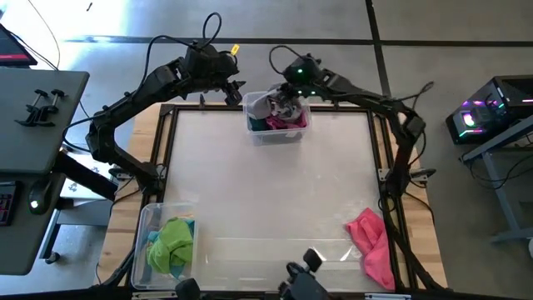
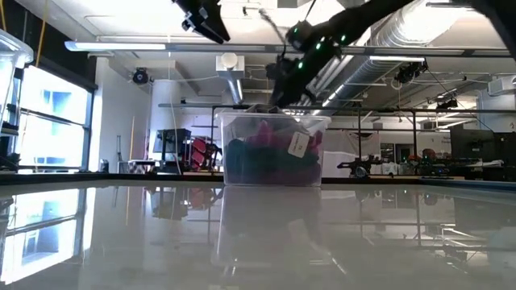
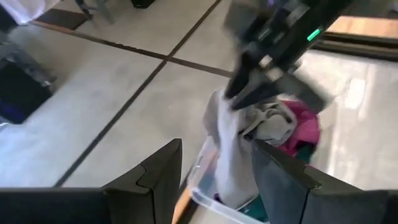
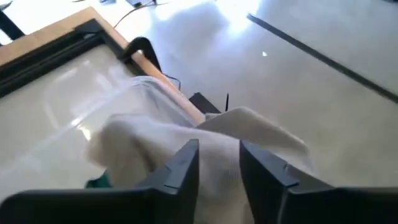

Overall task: Sort towels by color in basket
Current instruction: Put the gray kitchen towel into the top transparent bin

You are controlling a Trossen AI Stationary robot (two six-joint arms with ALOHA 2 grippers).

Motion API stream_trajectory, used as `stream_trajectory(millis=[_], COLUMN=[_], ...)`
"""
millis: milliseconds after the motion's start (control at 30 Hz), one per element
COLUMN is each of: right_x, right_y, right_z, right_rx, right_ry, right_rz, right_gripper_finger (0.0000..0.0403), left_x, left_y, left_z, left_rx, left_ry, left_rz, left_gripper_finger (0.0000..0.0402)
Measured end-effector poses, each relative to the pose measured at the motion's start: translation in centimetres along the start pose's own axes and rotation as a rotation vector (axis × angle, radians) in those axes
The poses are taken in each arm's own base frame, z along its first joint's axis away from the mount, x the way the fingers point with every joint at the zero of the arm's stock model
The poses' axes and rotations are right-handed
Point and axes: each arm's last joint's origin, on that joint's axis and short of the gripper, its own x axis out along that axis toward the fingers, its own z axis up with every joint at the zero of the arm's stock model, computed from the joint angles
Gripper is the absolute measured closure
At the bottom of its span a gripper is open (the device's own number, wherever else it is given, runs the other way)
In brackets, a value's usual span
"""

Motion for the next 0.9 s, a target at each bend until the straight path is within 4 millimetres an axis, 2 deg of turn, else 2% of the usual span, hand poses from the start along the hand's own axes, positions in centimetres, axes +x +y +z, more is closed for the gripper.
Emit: stream_trajectory(millis=[133, 233, 367, 567, 733, 900], right_x=[2.3, 2.4, 2.4, 4.5, 4.9, 3.8], right_y=[0.1, 0.5, 0.9, 1.0, 1.0, 0.8], right_z=[-1.6, -2.9, -4.2, -5.8, -6.1, -4.6], right_rx=[0.046, 0.041, -0.054, -0.093, -0.094, -0.058], right_ry=[0.094, 0.217, 0.328, 0.4, 0.411, 0.382], right_rz=[0.039, 0.057, 0.023, 0.021, 0.011, 0.007], right_gripper_finger=[0.0329, 0.0347, 0.0372, 0.0399, 0.0396, 0.0355], left_x=[0.0, 0.0, 0.0, 0.0, 0.0, -0.1], left_y=[-0.2, -0.3, -0.3, -0.3, -0.3, -0.3], left_z=[-0.1, -0.2, -0.5, -0.5, -0.6, -0.8], left_rx=[-0.008, -0.017, -0.014, -0.006, 0.026, 0.036], left_ry=[0.004, 0.021, 0.049, 0.051, 0.058, 0.081], left_rz=[-0.033, -0.039, -0.045, -0.046, -0.043, -0.047], left_gripper_finger=[0.0222, 0.0222, 0.0222, 0.0222, 0.0222, 0.0222])
